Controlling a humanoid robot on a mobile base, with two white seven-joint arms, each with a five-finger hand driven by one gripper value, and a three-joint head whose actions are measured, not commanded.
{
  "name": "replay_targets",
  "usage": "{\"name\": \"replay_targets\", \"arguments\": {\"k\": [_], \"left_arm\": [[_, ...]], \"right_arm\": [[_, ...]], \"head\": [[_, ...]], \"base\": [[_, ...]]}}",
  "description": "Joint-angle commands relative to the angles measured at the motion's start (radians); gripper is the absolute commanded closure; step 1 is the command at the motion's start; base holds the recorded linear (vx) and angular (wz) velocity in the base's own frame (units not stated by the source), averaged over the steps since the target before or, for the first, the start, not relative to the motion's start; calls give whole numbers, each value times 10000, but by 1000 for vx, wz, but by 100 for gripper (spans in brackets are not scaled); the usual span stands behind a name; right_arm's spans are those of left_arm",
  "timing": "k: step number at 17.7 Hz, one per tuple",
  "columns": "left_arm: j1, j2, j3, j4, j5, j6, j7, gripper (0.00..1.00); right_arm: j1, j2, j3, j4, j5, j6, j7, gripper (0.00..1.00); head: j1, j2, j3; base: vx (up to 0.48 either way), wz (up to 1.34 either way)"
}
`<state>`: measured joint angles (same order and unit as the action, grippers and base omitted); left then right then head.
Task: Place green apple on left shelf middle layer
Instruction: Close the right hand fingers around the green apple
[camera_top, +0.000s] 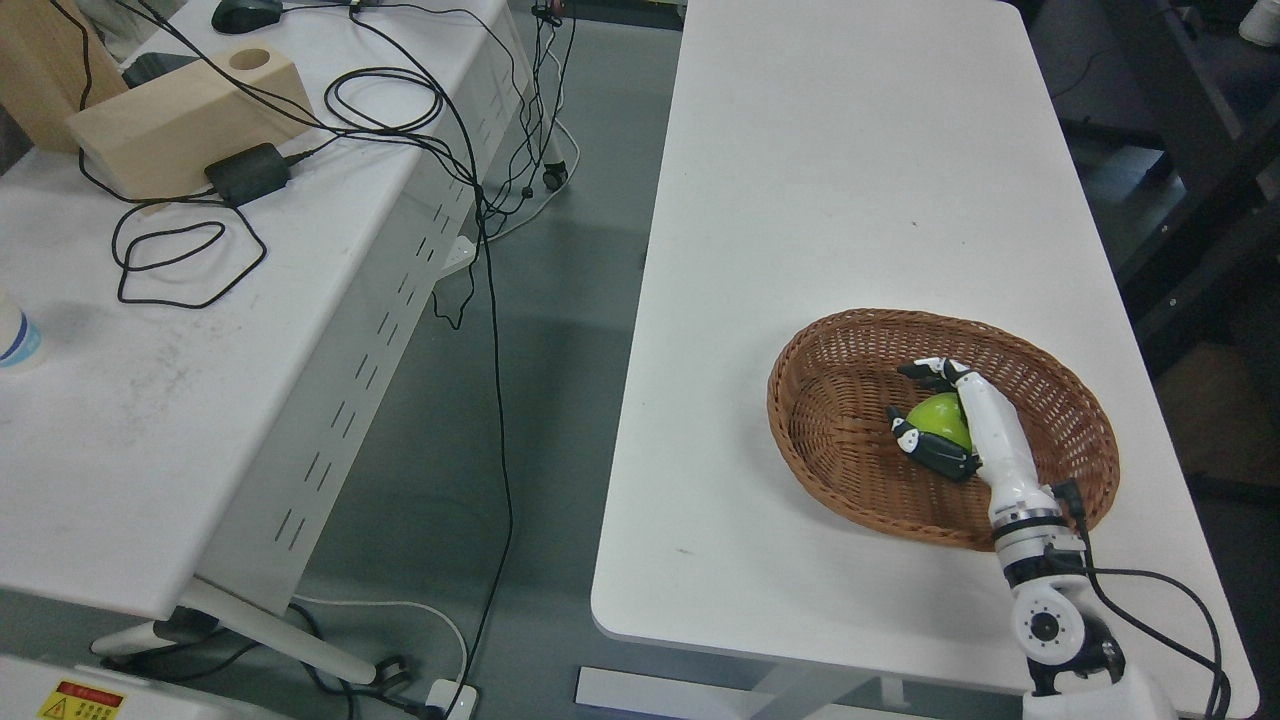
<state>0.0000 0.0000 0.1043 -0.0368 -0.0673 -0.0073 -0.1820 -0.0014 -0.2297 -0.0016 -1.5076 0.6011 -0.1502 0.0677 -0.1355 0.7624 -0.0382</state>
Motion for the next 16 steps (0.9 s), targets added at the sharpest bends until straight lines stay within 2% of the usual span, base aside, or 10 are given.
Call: {"name": "replay_targets", "arguments": {"k": [1, 2, 8, 11, 16], "left_arm": [[-215, 175, 0, 0, -2, -4, -6, 0], [-215, 175, 0, 0, -2, -4, -6, 0], [-215, 175, 0, 0, 13, -4, -6, 0], [-215, 175, 0, 0, -2, -4, -6, 0], [-215, 175, 0, 0, -2, -4, -6, 0]], "right_arm": [[121, -34, -413, 104, -13, 29, 44, 92], [106, -19, -429, 104, -28, 29, 59, 96], [106, -4, -858, -156, -257, 44, 182, 97], [243, -19, -1042, -767, -991, -63, 258, 97], [963, -126, -1671, -1735, -2311, -201, 1194, 96]], "head": [[0, 0, 0], [0, 0, 0], [0, 0, 0], [0, 0, 0], [0, 0, 0]], "base": [[0, 0], [0, 0], [0, 0], [0, 0], [0, 0]]}}
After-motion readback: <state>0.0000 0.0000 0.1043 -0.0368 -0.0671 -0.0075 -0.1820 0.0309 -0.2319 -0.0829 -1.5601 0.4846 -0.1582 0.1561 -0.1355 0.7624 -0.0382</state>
